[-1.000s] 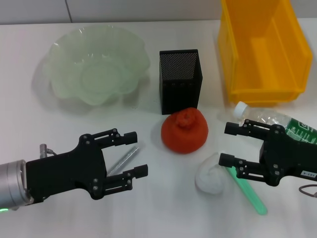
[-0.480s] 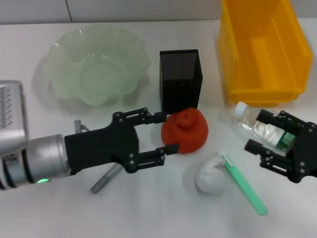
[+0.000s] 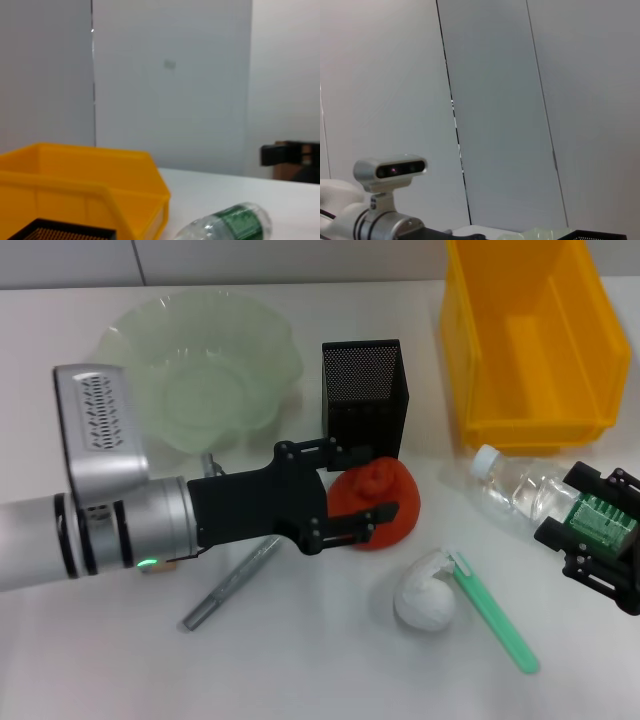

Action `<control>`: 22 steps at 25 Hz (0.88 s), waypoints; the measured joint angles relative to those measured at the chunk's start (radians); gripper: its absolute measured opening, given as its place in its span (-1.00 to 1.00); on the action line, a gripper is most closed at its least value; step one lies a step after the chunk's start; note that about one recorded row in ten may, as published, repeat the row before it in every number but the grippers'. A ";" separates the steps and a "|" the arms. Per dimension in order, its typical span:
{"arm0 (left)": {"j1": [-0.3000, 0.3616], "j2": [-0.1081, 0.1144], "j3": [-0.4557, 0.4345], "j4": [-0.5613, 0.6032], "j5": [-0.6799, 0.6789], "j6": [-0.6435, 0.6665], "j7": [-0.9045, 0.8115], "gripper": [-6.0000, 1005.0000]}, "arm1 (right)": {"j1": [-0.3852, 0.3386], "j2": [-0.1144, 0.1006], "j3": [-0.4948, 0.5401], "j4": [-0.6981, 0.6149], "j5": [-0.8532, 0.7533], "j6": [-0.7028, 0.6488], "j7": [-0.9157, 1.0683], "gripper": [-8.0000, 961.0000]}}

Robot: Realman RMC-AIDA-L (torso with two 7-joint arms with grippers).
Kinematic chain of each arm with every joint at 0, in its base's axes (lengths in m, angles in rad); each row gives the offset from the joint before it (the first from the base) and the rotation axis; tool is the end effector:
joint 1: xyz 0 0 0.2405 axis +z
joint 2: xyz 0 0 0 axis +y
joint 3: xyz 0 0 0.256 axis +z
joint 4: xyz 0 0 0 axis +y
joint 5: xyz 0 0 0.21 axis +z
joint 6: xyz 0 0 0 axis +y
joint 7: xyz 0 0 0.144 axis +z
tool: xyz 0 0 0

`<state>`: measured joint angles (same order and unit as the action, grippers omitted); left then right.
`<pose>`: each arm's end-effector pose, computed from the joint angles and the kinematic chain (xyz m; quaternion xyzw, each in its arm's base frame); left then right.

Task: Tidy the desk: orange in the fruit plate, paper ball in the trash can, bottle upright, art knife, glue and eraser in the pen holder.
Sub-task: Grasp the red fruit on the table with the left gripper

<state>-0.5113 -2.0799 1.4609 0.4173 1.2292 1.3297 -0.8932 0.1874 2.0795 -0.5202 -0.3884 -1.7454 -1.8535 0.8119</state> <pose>-0.2255 0.3048 -0.0847 -0.9457 -0.0695 -0.2957 0.1155 0.3215 0.2025 0.0076 -0.8548 0.1604 0.4174 0.2635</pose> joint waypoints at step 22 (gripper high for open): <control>-0.026 0.000 0.203 0.023 -0.114 -0.272 0.000 0.35 | 0.009 0.001 -0.010 0.026 -0.002 -0.004 -0.001 0.51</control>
<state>-0.5377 -2.0801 1.6642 0.4403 1.1151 1.0581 -0.8927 0.1966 2.0800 -0.5307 -0.3619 -1.7473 -1.8577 0.8109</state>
